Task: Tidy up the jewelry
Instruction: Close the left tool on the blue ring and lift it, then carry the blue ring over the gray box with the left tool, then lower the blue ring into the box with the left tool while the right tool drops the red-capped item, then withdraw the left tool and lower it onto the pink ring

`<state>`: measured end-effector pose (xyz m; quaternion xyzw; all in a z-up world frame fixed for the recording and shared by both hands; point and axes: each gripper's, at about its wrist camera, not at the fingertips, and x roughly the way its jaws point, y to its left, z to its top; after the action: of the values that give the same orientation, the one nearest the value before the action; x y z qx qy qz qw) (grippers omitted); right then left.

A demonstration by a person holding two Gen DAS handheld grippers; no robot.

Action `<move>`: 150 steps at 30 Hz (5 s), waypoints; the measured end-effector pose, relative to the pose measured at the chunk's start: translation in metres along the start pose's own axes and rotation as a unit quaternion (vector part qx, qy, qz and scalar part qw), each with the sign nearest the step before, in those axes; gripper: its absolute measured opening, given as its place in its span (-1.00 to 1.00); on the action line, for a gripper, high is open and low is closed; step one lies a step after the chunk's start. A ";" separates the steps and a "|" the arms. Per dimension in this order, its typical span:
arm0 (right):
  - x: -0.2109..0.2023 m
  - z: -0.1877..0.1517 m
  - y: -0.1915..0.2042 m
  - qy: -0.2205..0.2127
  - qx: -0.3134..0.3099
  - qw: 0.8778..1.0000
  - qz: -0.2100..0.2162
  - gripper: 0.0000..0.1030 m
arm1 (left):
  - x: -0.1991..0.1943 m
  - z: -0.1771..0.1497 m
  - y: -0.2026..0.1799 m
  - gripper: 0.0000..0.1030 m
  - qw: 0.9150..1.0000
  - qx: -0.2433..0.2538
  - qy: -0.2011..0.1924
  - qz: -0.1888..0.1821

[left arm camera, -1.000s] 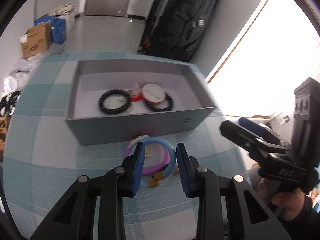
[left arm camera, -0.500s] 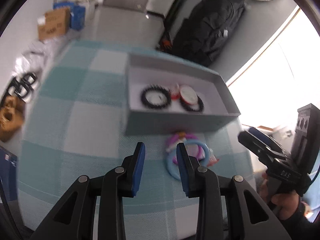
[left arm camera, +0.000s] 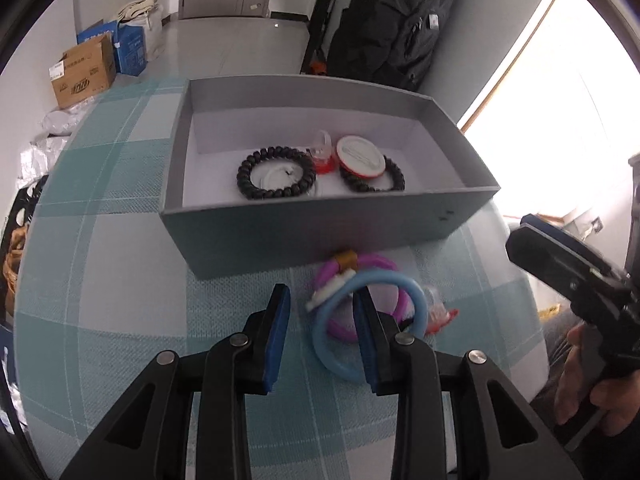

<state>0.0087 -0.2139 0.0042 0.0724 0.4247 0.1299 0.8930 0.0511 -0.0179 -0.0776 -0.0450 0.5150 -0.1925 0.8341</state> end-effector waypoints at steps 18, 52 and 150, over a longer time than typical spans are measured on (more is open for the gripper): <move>0.000 -0.004 0.007 0.008 -0.016 1.000 0.001 1.00 | -0.049 -0.004 0.004 -0.82 0.998 0.006 -0.058 -0.021; 0.032 -0.040 0.058 0.076 -0.144 0.987 0.001 -0.53 | -0.098 0.006 0.052 -0.82 0.985 -0.082 -0.146 -0.038; -0.006 0.041 0.023 -0.096 -0.036 0.994 0.047 1.00 | -0.053 0.036 0.016 0.11 0.994 -0.039 -0.099 0.001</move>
<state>0.0336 -0.1940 0.0400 0.0726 0.3278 0.1797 0.9246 0.0662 0.0117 -0.0205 -0.0962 0.4372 -0.1660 0.8787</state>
